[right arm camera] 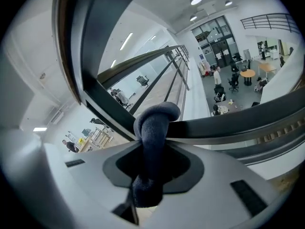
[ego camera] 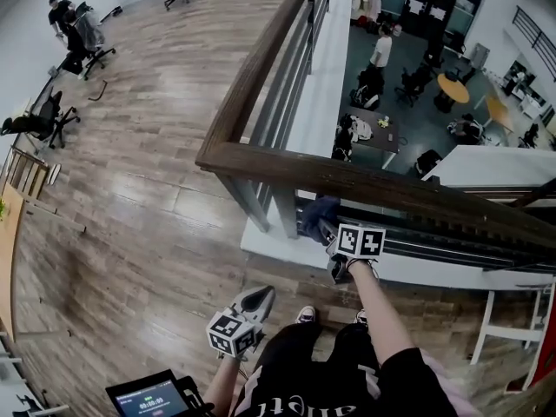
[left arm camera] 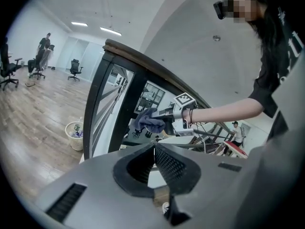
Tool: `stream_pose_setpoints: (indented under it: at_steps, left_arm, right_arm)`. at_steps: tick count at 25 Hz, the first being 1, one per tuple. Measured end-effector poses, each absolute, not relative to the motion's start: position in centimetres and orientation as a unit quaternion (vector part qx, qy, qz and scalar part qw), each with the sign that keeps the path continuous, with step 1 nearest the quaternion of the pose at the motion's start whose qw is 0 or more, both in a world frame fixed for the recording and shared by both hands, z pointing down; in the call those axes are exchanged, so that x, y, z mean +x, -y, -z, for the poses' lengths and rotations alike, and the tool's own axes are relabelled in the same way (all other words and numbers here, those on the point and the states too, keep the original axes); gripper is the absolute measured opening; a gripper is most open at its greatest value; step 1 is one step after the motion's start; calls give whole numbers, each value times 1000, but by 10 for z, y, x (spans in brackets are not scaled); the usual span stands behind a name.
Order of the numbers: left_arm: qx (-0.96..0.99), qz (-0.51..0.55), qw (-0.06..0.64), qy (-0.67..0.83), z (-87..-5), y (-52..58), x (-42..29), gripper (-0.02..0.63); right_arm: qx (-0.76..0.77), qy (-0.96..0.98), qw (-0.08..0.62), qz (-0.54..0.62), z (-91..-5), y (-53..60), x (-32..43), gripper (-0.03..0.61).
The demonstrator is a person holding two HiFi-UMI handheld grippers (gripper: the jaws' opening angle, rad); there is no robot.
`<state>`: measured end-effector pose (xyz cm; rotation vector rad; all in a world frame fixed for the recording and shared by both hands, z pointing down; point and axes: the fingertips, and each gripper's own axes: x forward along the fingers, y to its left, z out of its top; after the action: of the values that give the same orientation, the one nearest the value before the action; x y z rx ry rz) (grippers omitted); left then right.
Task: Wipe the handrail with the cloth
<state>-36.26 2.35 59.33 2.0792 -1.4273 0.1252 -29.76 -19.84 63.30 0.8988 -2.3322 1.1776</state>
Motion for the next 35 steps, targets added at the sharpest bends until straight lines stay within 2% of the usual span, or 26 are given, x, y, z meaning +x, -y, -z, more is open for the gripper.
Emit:
stream_pose_setpoints:
  at_steps: [9,25,35]
  left_arm:
    - [816,-69,295,492,-582,14,-280,5]
    - [852,-67,268,446,-562,72,-28,5]
    - [858,-91,268,429,-572,79,127,5]
  right_arm:
    - [345,811,157,-445,-625,215,-200,104]
    - [396,784,117,-464,-637,237,96,104]
    - [426,772,114,-457,-647,260,311,104]
